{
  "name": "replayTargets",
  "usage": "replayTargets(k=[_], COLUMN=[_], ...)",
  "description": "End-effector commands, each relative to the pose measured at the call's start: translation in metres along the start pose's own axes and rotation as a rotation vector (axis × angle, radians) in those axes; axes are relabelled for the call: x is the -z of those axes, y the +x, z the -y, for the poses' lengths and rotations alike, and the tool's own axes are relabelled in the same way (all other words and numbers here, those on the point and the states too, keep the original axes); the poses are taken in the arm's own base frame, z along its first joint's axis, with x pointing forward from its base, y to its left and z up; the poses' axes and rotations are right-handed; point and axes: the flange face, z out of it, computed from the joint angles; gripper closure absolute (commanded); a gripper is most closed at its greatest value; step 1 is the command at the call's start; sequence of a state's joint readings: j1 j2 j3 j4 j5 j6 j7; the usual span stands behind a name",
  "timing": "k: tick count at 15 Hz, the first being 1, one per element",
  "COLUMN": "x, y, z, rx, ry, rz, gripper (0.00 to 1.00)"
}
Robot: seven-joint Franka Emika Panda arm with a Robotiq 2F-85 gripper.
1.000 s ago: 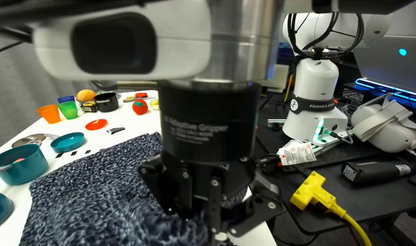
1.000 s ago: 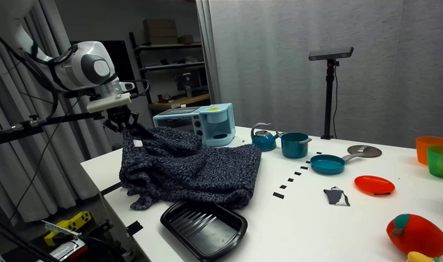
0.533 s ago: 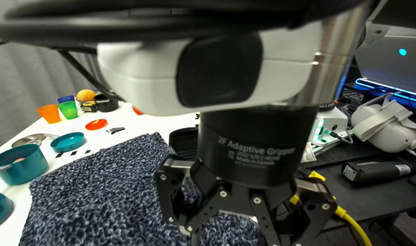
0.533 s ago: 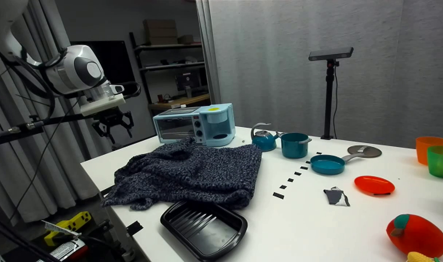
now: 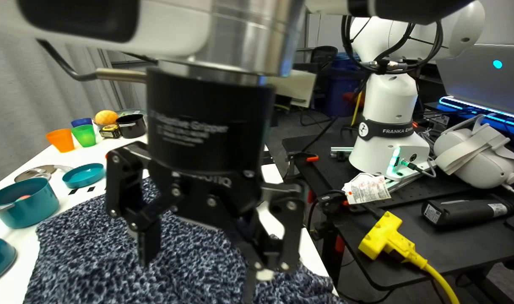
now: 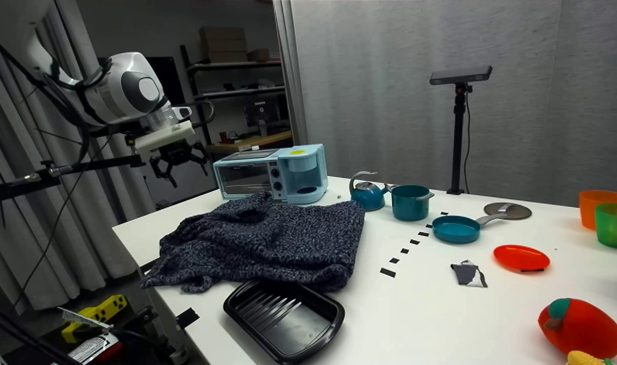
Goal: Unfold the fleece blanket once
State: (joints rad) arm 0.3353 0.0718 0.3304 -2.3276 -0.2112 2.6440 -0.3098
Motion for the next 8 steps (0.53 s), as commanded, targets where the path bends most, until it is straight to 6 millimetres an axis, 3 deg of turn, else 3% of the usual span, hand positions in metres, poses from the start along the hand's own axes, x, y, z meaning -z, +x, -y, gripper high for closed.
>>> replayTargets(k=[1, 5, 8], x=[0.001, -0.019, -0.046], y=[-0.019, -0.055, -0.073], z=[-0.06, -0.119, -0.139], rx=[-0.1, -0.328, -0.468], ry=[-0.034, -0.014, 0.044], rz=[-0.042, -0.018, 0.011], gripper=[0.0, 0.0, 0.0])
